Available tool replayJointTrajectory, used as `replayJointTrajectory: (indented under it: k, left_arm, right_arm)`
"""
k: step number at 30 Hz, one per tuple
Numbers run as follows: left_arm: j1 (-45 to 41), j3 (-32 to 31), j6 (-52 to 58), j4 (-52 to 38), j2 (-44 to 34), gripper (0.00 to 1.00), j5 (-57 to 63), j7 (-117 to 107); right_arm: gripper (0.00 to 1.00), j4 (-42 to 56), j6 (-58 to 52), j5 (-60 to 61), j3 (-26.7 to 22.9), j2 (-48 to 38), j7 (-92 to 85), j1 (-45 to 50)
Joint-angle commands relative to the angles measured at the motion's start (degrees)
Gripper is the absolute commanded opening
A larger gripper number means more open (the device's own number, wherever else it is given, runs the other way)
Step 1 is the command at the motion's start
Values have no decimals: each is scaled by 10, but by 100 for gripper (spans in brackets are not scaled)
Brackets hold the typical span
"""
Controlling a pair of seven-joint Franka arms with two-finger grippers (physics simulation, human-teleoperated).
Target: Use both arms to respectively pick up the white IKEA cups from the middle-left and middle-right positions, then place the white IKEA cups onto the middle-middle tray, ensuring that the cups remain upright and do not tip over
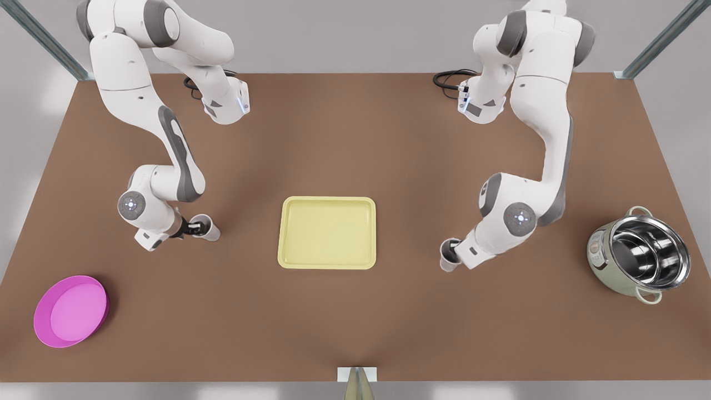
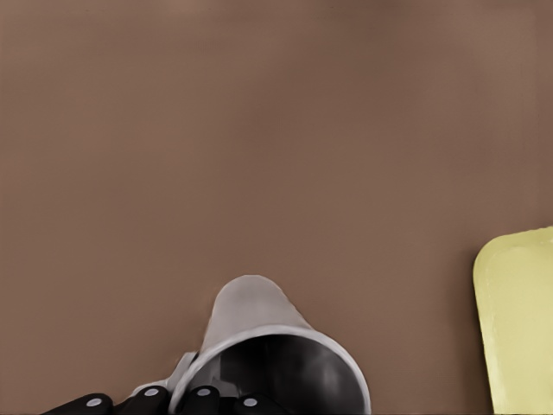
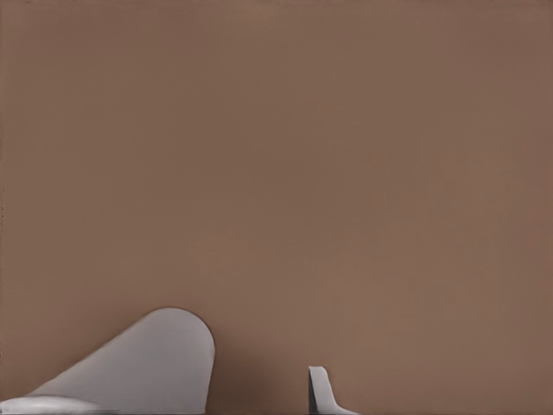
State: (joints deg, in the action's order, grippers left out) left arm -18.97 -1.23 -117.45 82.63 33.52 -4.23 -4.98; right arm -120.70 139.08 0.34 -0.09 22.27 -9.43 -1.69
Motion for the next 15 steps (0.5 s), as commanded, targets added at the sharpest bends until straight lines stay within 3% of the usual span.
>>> replayJointTrajectory:
  k: [1,3,4,6,12,15]
  left_arm:
    - [-48,-26,157,-101,62,21,18,-290]
    - [-70,-50,156,-166,104,21,17,-383]
    - [-70,-69,154,-191,124,21,16,-416]
    - [-76,-85,101,-193,144,21,16,-457]
    - [-81,-128,73,-193,185,21,12,-500]
    - [-81,-130,71,-193,202,21,-7,-500]
  right_arm:
    - [53,6,7,-2,0,1,-15,2]
    - [43,11,2,-2,2,0,-14,6]
    - [33,29,-31,-2,2,-1,-15,12]
    - [21,31,-38,-2,2,-5,-16,20]
    - [21,115,-130,19,18,-6,-10,61]
    - [21,144,-135,48,32,1,150,148]
